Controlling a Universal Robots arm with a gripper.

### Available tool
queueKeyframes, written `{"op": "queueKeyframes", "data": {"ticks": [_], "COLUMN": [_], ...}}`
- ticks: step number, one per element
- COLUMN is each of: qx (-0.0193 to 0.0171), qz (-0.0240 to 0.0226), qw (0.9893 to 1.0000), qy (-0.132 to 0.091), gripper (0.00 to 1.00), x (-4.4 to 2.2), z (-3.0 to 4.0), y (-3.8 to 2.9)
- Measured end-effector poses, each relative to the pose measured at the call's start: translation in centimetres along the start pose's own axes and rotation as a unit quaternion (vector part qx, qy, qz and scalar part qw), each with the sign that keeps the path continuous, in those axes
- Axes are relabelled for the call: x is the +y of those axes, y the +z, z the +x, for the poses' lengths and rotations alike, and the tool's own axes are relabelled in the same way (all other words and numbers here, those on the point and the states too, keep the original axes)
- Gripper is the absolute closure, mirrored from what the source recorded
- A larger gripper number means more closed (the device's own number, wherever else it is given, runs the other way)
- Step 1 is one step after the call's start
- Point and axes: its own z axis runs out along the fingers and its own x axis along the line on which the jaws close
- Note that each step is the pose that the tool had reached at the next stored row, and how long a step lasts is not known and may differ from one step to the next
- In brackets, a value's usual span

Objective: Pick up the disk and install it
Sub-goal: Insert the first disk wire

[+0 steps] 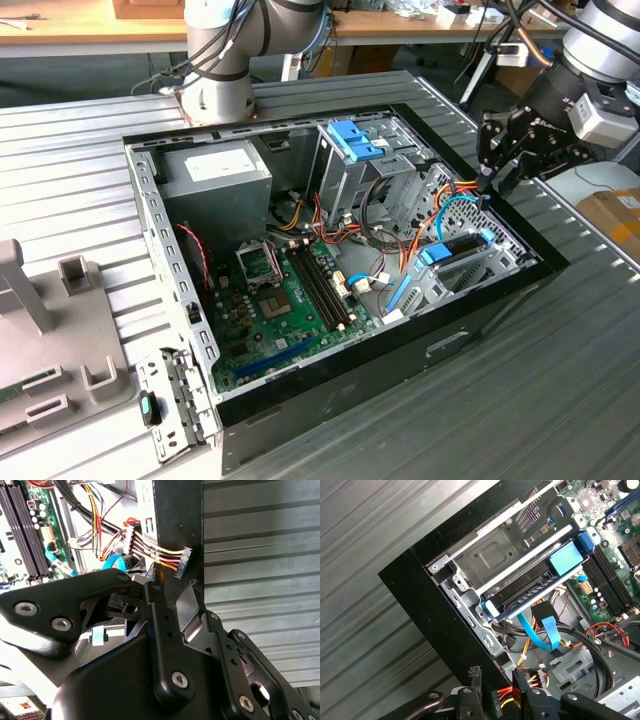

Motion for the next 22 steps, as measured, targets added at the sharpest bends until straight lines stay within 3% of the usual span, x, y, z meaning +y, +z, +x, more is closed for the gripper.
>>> {"op": "queueKeyframes", "data": {"ticks": [14,16,17,22], "qx": [0.0003,0.0003,0.0003,-0.0001], "qz": [-0.0009,-0.0009,-0.0009,-0.0011], "qw": [1.0000,1.0000,1.0000,0.9999], "qy": [-0.004,-0.004,-0.004,-0.011], "gripper": [0.62,0.64,0.71,0.71], "x": [-0.25,-0.27,-0.29,-0.51], "z": [0.37,0.40,0.42,0.28], "y": [0.28,0.28,0.28,0.32]}}
